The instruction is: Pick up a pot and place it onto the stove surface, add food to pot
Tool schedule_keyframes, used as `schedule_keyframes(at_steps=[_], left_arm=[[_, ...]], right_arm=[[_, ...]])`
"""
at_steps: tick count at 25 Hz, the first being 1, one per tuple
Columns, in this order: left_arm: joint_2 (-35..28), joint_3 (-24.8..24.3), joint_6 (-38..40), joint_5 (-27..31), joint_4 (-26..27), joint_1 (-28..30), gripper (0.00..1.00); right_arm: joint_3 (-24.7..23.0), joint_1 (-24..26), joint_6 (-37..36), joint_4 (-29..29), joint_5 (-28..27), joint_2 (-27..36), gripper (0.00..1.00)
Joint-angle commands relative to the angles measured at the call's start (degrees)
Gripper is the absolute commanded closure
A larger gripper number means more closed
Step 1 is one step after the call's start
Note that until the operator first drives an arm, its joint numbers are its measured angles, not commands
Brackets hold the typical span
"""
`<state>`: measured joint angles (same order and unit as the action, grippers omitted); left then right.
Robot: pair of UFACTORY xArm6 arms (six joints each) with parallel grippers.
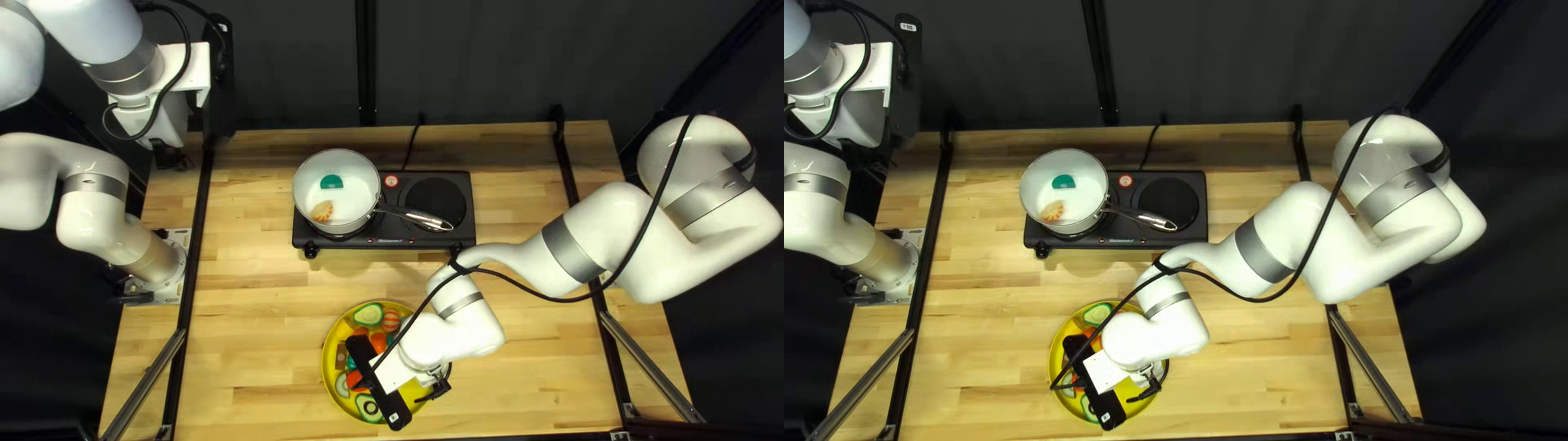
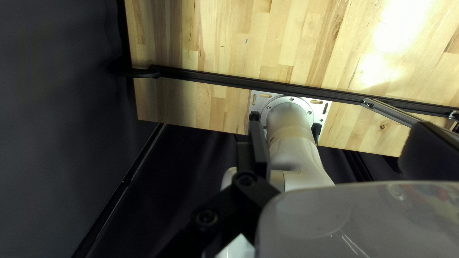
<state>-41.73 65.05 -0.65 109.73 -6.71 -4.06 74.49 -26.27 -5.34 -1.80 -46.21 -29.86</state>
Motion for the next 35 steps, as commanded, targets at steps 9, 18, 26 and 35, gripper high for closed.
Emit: schedule_keyframes(at_steps=[9, 18, 26, 35], left_arm=[[0.0, 0.0, 0.0, 0.0, 0.0, 0.0, 0.0], [0.0, 0.0, 0.0, 0.0, 0.0, 0.0, 0.0], [0.0, 0.0, 0.0, 0.0, 0.0, 0.0, 0.0], [0.0, 0.0, 0.0, 0.0, 0.0, 0.0, 0.0]], right_arm=[[4.7, -0.5, 3.4, 3.5, -6.3, 1.2, 1.0], [17.9, -0.7, 5.7, 7.5, -21.0, 0.7, 1.0], [22.0, 4.4, 1.3, 11.7, -28.3, 4.7, 1.0], [21.1, 14.0, -12.0, 16.5, -30.6, 9.4, 1.0]])
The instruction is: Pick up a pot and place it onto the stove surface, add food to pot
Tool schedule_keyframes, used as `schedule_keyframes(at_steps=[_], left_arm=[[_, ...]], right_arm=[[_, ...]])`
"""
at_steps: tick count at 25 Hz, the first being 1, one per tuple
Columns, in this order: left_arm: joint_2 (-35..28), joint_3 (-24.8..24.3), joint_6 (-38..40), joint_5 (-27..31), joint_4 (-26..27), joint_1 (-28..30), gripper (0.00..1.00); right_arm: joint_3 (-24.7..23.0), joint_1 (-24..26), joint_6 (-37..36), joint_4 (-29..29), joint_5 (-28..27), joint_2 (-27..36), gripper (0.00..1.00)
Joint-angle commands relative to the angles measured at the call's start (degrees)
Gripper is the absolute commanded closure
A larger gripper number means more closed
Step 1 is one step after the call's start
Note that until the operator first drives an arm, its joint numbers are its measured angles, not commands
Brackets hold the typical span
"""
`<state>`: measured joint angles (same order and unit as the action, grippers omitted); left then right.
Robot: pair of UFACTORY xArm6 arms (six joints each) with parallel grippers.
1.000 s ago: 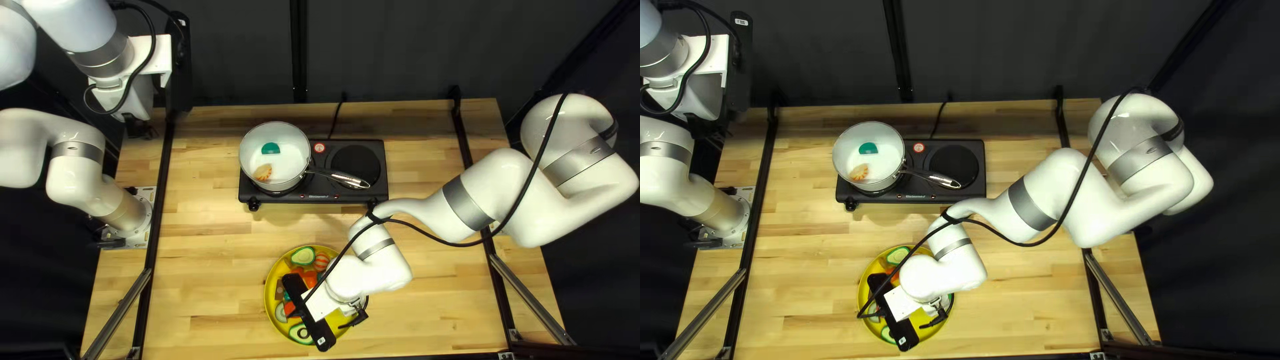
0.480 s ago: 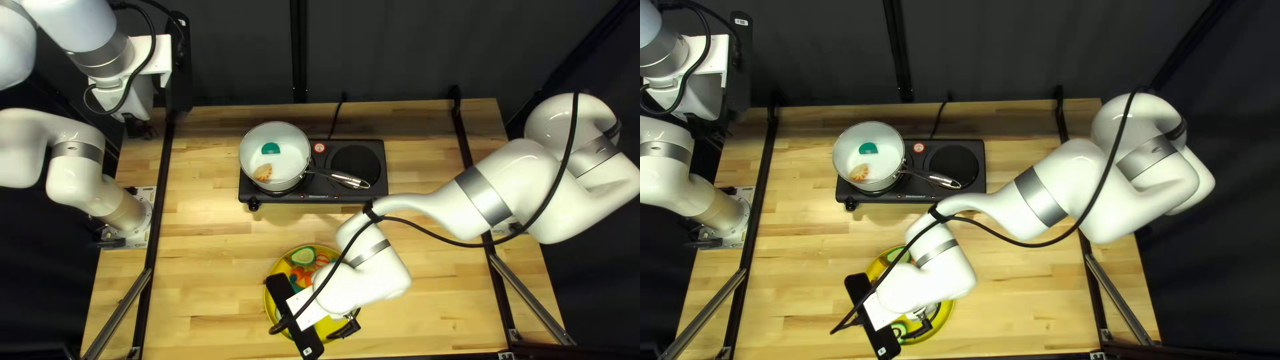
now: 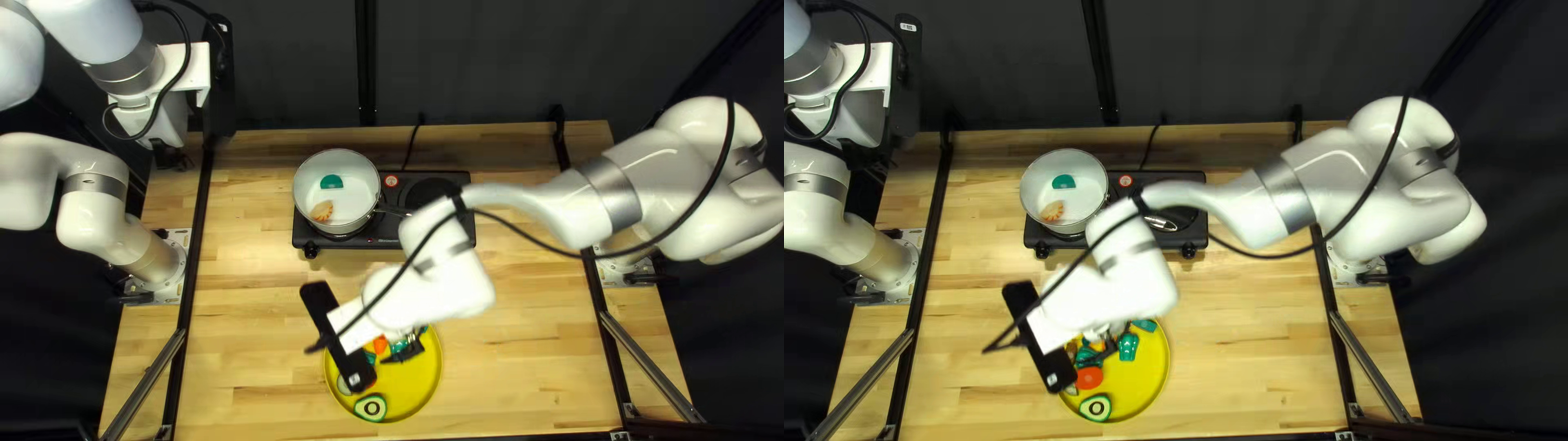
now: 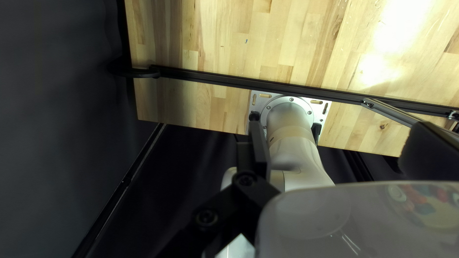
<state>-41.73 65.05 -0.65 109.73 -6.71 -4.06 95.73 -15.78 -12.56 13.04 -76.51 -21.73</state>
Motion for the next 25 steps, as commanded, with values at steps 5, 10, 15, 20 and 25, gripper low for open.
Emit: schedule_keyframes(at_steps=[5, 10, 15, 20, 25], left_arm=[[0.0, 0.0, 0.0, 0.0, 0.0, 0.0, 0.0], [0.0, 0.0, 0.0, 0.0, 0.0, 0.0, 0.0], [0.0, 0.0, 0.0, 0.0, 0.0, 0.0, 0.0], [0.0, 0.0, 0.0, 0.0, 0.0, 0.0, 0.0], [0.0, 0.0, 0.0, 0.0, 0.0, 0.0, 0.0]], right_arm=[[-1.0, 6.7, -11.0, 4.4, 0.6, 2.7, 1.0], [-3.1, 9.2, -16.3, 6.9, 4.7, 2.6, 1.0], [-1.6, 10.4, -20.3, 8.3, 6.8, 0.5, 1.0], [2.1, 10.8, -23.0, 8.5, 7.2, -2.8, 1.0], [3.4, 11.4, -24.9, 8.9, 8.2, -4.2, 1.0]])
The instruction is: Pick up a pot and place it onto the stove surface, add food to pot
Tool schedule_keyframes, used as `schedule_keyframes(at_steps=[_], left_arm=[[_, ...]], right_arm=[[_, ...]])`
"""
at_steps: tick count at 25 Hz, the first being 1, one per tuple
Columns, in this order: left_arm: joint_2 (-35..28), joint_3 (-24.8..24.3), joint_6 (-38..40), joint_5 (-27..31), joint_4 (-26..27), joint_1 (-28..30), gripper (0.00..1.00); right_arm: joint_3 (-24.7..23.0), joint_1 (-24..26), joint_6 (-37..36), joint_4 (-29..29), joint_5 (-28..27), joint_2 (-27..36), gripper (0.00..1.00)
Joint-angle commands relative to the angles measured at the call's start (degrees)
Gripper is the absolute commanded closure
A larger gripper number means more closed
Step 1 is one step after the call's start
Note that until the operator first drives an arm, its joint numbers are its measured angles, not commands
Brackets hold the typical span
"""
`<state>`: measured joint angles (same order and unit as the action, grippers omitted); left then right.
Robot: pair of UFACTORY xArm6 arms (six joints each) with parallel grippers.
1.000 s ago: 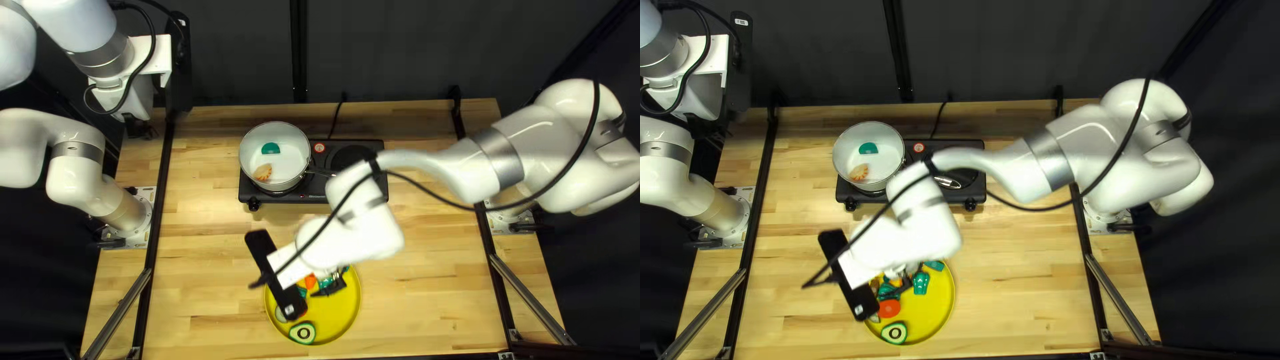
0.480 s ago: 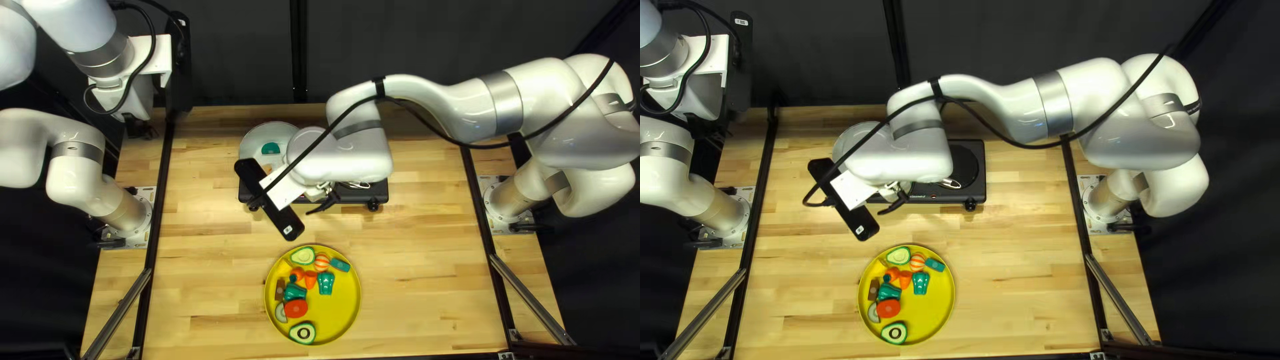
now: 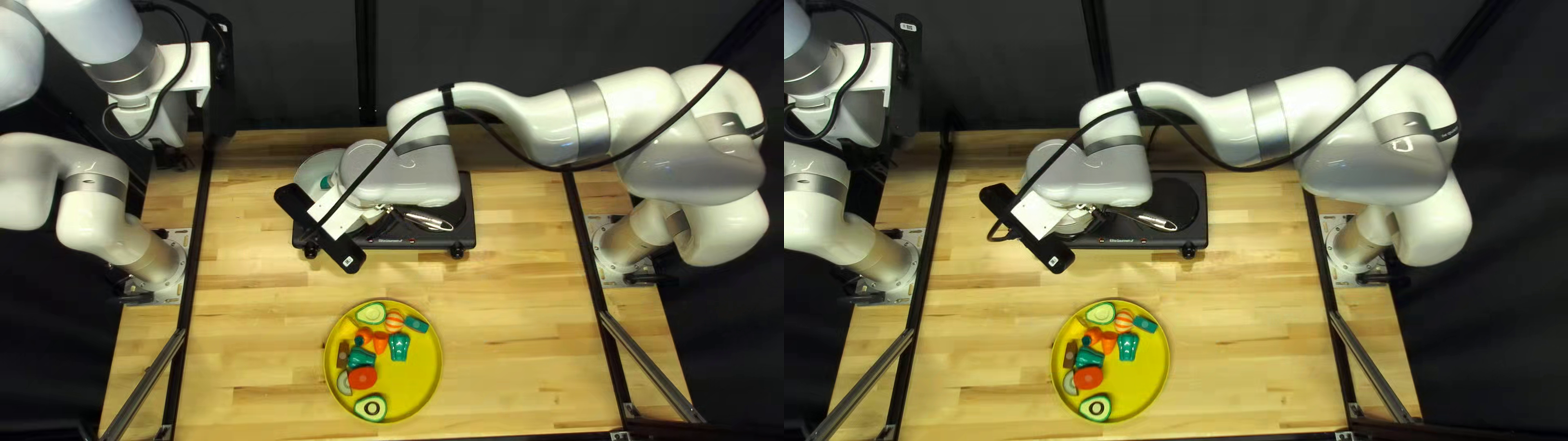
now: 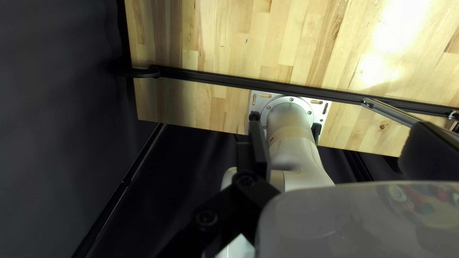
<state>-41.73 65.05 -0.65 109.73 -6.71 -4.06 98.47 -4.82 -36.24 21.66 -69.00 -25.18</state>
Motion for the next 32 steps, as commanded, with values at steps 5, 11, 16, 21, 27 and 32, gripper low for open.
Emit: schedule_keyframes(at_steps=[5, 11, 16, 21, 27, 32], left_arm=[[0.0, 0.0, 0.0, 0.0, 0.0, 0.0, 0.0], [0.0, 0.0, 0.0, 0.0, 0.0, 0.0, 0.0], [0.0, 0.0, 0.0, 0.0, 0.0, 0.0, 0.0], [0.0, 0.0, 0.0, 0.0, 0.0, 0.0, 0.0], [0.0, 0.0, 0.0, 0.0, 0.0, 0.0, 0.0], [0.0, 0.0, 0.0, 0.0, 0.0, 0.0, 0.0]], right_arm=[[-0.8, 2.5, -3.2, 0.5, 3.7, -0.7, 1.0], [-2.8, 4.3, -4.9, 0.2, 6.6, -0.2, 0.46], [-3.8, 4.8, -5.6, -0.7, 8.5, -0.4, 0.0], [-3.1, 1.4, -2.9, 0.2, 4.8, 1.8, 0.0], [-3.6, -7.5, 10.2, -0.4, -2.6, 4.3, 0.0], [-5.2, -14.9, 28.9, -4.1, -3.2, 2.2, 0.0]])
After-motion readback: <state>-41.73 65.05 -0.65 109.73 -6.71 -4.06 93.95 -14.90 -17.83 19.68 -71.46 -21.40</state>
